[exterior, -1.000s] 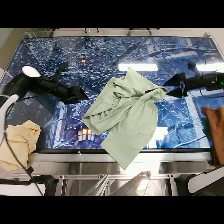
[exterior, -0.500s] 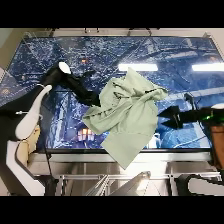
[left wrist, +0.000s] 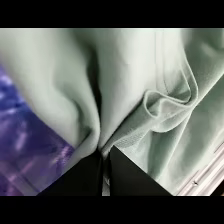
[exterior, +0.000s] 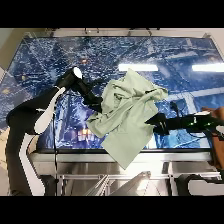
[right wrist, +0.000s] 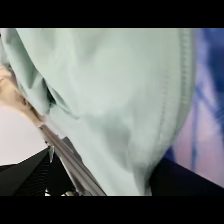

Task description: Fold the shirts.

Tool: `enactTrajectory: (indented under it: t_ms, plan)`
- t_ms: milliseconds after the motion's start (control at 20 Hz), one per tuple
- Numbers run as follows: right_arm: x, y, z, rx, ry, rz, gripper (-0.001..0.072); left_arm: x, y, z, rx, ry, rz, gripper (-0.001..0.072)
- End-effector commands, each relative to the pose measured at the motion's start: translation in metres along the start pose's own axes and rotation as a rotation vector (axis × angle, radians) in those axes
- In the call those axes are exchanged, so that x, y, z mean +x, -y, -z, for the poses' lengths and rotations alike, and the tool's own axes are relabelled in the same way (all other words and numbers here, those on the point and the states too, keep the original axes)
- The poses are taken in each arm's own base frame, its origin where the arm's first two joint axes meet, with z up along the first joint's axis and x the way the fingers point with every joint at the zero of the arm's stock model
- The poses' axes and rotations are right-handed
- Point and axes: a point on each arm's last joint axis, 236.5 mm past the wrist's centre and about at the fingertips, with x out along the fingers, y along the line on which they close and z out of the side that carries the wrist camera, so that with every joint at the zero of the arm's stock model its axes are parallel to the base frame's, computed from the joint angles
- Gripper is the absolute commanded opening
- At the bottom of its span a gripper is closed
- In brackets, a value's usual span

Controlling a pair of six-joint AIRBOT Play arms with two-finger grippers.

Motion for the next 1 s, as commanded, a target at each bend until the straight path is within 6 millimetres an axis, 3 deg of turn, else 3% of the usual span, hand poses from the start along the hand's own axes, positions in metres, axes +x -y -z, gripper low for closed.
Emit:
enactTrajectory:
  t_ms: [0,100,150,200,250,400,550,750,800,950]
  plan:
    - [0.017,0.007,0.002,0.02,-0.018,0.018,0.0705,-0.003,-0.004,0.0,-0.017,0.006,-0.005,0.0004]
    - [0.017,0.005,0.001,0.025,-0.012,0.009,0.0702,-0.013,-0.004,-0.001,-0.015,0.027,-0.009,0.002]
    - [0.017,0.002,-0.001,0.034,-0.006,-0.004,0.0602,-0.017,-0.004,-0.001,-0.017,0.036,-0.009,0.002]
    - [0.017,-0.004,-0.002,0.043,0.0,-0.027,0.0223,-0.02,-0.004,-0.001,-0.018,0.042,-0.01,0.002]
    - [0.017,-0.009,-0.007,0.058,0.018,-0.051,0.0018,-0.024,-0.006,-0.001,-0.022,0.05,-0.007,0.0021]
    - [0.012,-0.035,-0.015,0.021,0.037,-0.147,0.0018,-0.045,0.014,-0.01,-0.013,0.133,0.106,0.0021]
    - [-0.014,-0.086,-0.006,-0.073,-0.018,-0.328,0.0018,-0.1,0.035,-0.006,-0.011,0.241,0.244,0.002]
    - [-0.074,-0.139,-0.016,-0.173,0.095,-0.487,0.0018,-0.178,0.062,0.019,0.031,0.379,0.368,0.0021]
    - [-0.095,-0.161,-0.014,-0.207,0.13,-0.566,0.0018,-0.194,0.071,0.026,0.05,0.42,0.399,0.0021]
    - [-0.171,-0.243,0.029,-0.443,0.201,-0.851,0.0018,-0.259,0.132,0.063,0.196,0.563,0.64,0.0021]
